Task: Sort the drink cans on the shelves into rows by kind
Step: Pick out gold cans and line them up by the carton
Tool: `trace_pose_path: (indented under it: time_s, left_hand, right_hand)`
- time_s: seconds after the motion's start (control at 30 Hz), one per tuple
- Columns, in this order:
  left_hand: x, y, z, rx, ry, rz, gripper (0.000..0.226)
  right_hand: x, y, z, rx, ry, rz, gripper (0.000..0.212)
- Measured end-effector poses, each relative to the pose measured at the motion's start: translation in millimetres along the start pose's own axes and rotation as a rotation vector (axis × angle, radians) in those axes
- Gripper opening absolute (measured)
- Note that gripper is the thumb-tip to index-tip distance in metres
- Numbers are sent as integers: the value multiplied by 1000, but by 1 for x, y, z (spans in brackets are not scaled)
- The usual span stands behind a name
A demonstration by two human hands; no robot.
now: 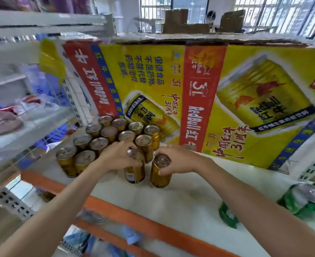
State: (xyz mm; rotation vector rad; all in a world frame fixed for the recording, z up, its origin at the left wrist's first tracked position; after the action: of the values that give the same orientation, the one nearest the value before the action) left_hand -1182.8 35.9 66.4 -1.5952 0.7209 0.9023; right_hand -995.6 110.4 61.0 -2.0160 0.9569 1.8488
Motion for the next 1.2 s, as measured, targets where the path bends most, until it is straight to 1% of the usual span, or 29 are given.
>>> trace_pose_path:
  time_s: [0.1, 0.17, 0.27, 0.33, 0.47, 0.6, 0.73, 0.77, 0.87, 0.93, 0.97, 1.03, 1.1, 1.13, 1.2]
  left_hand:
    - [3, 30, 2, -55, 13, -10, 46]
    - [3, 39, 4, -23, 3, -41, 47]
    - [-2, 46, 9, 33, -31, 24, 46]
    - [-6, 49, 15, 53, -62, 92, 40]
    - [-14, 61, 22, 27, -86, 77, 36]
    - [-18, 66, 25, 50, -80, 98, 36]
    - [-15, 65, 30, 94, -2, 133, 31]
    - [-16, 64, 30, 123, 27, 123, 33]
    - [-20, 59, 25, 171, 105, 120, 61]
    - [-20, 60, 26, 171, 126, 100, 63]
    - [-18, 62, 27, 173, 114, 88, 57]
    - [-14, 64, 29, 142, 25, 109, 44]
    - [-10, 64, 30, 64, -85, 180, 50]
    - [-9, 63, 30, 30, -98, 191, 51]
    - [-12, 58, 28, -11, -49, 137, 49]
  right_hand:
    - [17, 12, 17, 27, -13, 47, 54]
    - [23, 17, 24, 58, -28, 80, 57]
    - [26, 21, 33, 88, -52, 89, 65]
    - [27, 24, 38, 120, -81, 96, 71]
    - [30, 32, 45, 207, -127, 134, 82]
    - [31, 42, 51, 261, -153, 163, 92]
    - [35, 50, 59, 305, -184, 140, 91]
    - [35, 52, 60, 311, -190, 134, 93]
    - [35, 53, 62, 315, -191, 151, 103]
    - [34, 52, 60, 290, -177, 129, 105]
    - [33, 52, 58, 261, -166, 106, 104]
    - [32, 51, 56, 179, -143, 75, 95]
    - [30, 49, 55, 118, -126, 50, 82]
    - [29, 48, 55, 114, -124, 31, 77]
    - [26, 47, 54, 152, -135, -12, 74]
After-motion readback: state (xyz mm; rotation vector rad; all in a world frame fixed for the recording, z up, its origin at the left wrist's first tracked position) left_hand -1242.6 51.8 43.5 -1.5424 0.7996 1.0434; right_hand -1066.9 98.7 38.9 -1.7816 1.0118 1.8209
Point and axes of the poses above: each hand's wrist, its own z-axis towards the middle knuckle, its own x-axis out of the palm, y = z × x, the point moved 1 cm from there along z, towards the middle knuckle, and after that the axes turned 8 degrees about -z, right-handed, at the moved point
